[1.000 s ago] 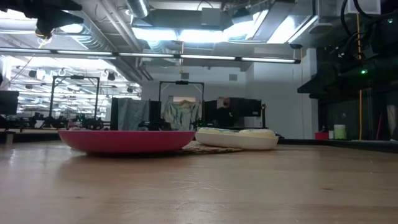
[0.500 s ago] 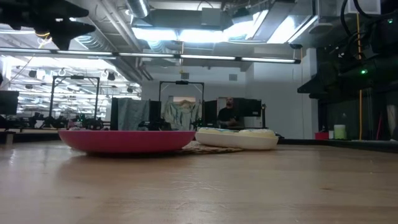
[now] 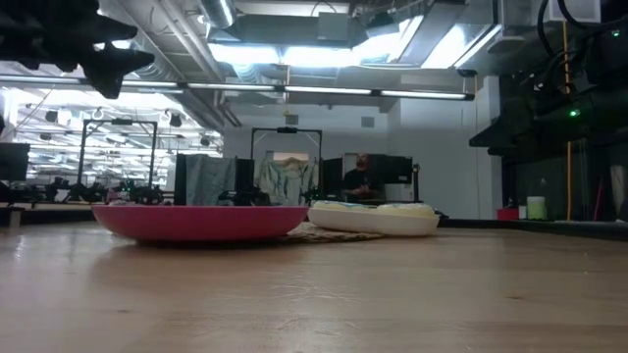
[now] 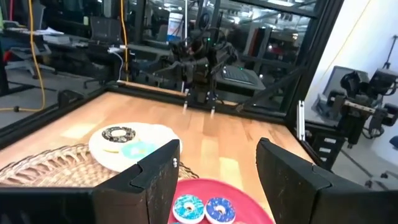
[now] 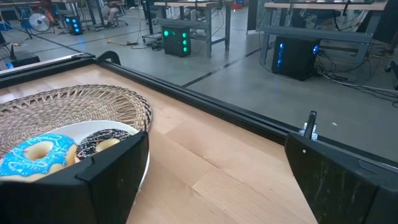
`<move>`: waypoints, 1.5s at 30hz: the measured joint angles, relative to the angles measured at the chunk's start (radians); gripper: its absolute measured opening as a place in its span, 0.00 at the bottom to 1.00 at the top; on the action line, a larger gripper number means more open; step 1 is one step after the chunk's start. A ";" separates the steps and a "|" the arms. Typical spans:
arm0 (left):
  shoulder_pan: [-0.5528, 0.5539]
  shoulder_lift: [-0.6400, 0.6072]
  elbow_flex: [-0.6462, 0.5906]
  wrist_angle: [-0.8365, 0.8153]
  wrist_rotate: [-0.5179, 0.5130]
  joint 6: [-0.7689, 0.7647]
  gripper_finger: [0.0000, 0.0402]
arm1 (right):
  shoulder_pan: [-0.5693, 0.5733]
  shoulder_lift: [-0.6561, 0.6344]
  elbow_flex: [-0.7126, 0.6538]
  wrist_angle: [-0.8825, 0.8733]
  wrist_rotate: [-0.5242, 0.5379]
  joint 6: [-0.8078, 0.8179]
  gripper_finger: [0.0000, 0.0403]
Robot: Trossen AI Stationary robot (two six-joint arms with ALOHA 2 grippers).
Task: Pick & Place donuts
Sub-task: Return to Home Position
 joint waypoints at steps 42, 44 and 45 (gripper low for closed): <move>0.006 0.002 -0.162 0.207 0.055 -0.034 0.50 | 0.000 0.000 0.000 0.000 0.000 0.000 0.93; 0.006 0.002 -0.162 0.207 0.055 -0.034 0.50 | 0.000 0.000 0.000 0.000 0.000 0.000 0.93; 0.006 0.002 -0.162 0.207 0.055 -0.034 0.50 | 0.000 0.000 0.000 0.000 0.000 0.000 0.93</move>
